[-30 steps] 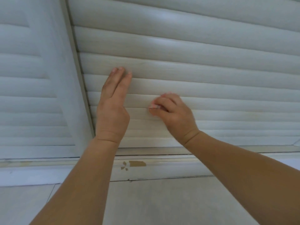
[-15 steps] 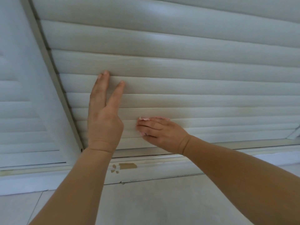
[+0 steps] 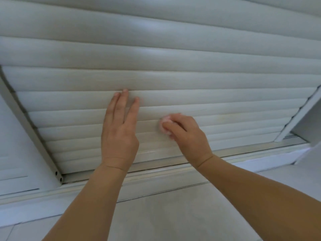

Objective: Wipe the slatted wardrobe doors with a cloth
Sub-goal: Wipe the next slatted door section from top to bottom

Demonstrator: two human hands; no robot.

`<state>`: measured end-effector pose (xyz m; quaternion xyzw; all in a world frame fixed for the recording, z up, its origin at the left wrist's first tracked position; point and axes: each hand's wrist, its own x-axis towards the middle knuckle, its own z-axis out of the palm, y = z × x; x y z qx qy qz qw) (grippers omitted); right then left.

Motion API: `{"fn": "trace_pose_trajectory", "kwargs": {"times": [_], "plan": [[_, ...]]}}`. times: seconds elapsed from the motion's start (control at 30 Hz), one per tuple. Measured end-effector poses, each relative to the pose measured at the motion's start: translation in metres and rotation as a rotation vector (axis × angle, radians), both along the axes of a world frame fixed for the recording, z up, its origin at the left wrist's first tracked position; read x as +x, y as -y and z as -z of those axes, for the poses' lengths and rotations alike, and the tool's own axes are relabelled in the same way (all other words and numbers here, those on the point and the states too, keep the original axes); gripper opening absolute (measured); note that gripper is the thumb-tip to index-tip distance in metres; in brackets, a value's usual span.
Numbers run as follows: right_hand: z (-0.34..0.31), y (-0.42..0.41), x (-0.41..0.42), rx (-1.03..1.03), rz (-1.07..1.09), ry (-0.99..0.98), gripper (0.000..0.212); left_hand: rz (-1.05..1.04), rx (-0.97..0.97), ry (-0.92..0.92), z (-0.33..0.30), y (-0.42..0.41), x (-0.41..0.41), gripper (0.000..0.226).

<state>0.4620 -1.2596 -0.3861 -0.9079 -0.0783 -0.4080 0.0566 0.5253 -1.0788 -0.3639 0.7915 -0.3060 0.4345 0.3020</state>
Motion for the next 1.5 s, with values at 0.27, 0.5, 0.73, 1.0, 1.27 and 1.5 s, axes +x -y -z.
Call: {"fn": "trace_pose_trajectory", "kwargs": {"times": [0.27, 0.5, 0.73, 1.0, 1.27, 1.5], "plan": [[-0.001, 0.001, 0.010, 0.115, 0.087, 0.051, 0.020, 0.069, 0.131, -0.030, 0.005, 0.028, -0.013, 0.068], [0.013, 0.081, -0.017, 0.416, 0.417, 0.072, 0.013, -0.024, 0.228, -0.048, 0.006, 0.036, -0.022, 0.070], [0.010, 0.030, -0.002, 0.362, 0.163, 0.074, 0.018, -0.031, 0.233, -0.021, 0.002, 0.090, -0.044, 0.064], [0.013, 0.096, -0.015, 0.572, 0.267, 0.202, 0.025, -0.170, 0.401, -0.116, 0.015, 0.137, -0.063, 0.078], [0.023, 0.170, -0.032, 0.718, 0.433, 0.337, 0.026, -0.297, 0.396, -0.155, 0.019, 0.175, -0.071, 0.096], [0.016, 0.199, -0.023, 1.236, 0.616, 0.363, 0.034, -0.349, 0.388, -0.209, 0.019, 0.182, -0.072, 0.108]]}}
